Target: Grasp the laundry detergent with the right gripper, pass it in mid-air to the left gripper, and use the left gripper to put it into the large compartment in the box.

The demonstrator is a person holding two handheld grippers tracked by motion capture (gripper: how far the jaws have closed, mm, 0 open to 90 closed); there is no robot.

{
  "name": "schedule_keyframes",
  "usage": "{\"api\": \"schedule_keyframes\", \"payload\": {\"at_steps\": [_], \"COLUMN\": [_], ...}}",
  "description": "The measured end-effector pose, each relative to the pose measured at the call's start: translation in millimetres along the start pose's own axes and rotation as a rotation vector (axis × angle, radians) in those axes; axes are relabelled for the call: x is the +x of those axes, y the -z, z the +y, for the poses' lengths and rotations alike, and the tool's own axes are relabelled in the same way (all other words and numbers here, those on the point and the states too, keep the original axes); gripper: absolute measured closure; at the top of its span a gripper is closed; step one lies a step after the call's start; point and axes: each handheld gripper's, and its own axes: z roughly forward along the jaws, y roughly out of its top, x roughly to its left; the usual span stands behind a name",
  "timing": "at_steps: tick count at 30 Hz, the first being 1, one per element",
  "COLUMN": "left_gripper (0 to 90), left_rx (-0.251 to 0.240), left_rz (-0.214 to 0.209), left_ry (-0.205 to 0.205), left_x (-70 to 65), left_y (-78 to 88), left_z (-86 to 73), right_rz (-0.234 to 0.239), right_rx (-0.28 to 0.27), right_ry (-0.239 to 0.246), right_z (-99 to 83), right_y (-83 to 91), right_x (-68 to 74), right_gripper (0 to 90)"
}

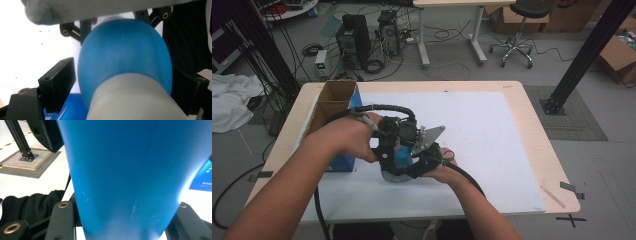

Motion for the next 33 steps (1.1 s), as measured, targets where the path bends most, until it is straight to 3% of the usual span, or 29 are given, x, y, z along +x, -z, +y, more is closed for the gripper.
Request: {"api": "schedule_keyframes", "payload": {"at_steps": [2,5,6,7,10,12,13,14,19,22,26,33], "left_gripper": [16.2,16.6,16.9,16.9,20.4,21.3,21.3,21.6,24.5,29.9,35.9,37.5], "left_rx": [0.002,0.003,0.007,0.003,-0.002,0.004,0.006,0.009,0.003,0.010,-0.005,0.022], "left_rz": [0.005,0.009,0.008,0.008,0.027,0.027,0.027,0.023,0.031,0.039,0.023,0.015], "left_ry": [0.002,0.002,0.003,0.004,0.005,0.004,0.005,0.012,0.005,0.005,0.000,0.005], "left_x": [0.1,0.1,0.1,-0.4,-1.2,-1.0,-0.6,-0.9,-0.7,-1.4,-2.1,-0.6], "left_y": [0.0,0.0,0.3,0.4,0.4,0.4,0.7,0.8,1.0,1.1,0.2,1.6], "left_z": [0.1,0.5,0.9,1.2,1.6,1.5,1.4,1.1,0.0,0.6,0.8,1.6], "right_rz": [0.001,0.007,0.009,-0.001,-0.002,-0.001,0.008,-0.004,0.000,-0.002,0.002,-0.004], "right_rx": [0.000,0.023,0.023,-0.002,-0.003,-0.003,0.019,-0.005,0.005,-0.004,0.014,0.018], "right_ry": [0.002,-0.046,-0.045,-0.001,0.004,-0.002,-0.036,0.003,-0.019,-0.001,-0.037,-0.040], "right_z": [-0.3,-0.1,0.0,0.3,0.4,0.4,0.3,0.6,0.5,1.1,1.9,2.5], "right_y": [0.5,2.3,2.5,1.0,1.6,1.6,2.9,1.5,1.8,0.9,1.9,1.7], "right_x": [-0.4,3.0,2.9,-0.6,-1.2,-1.0,1.6,-1.3,-0.1,-1.4,1.0,1.4], "right_gripper": [47.1,47.1,47.1,47.0,47.0,47.1,47.0,47.1,47.1,47.1,47.1,47.0]}}
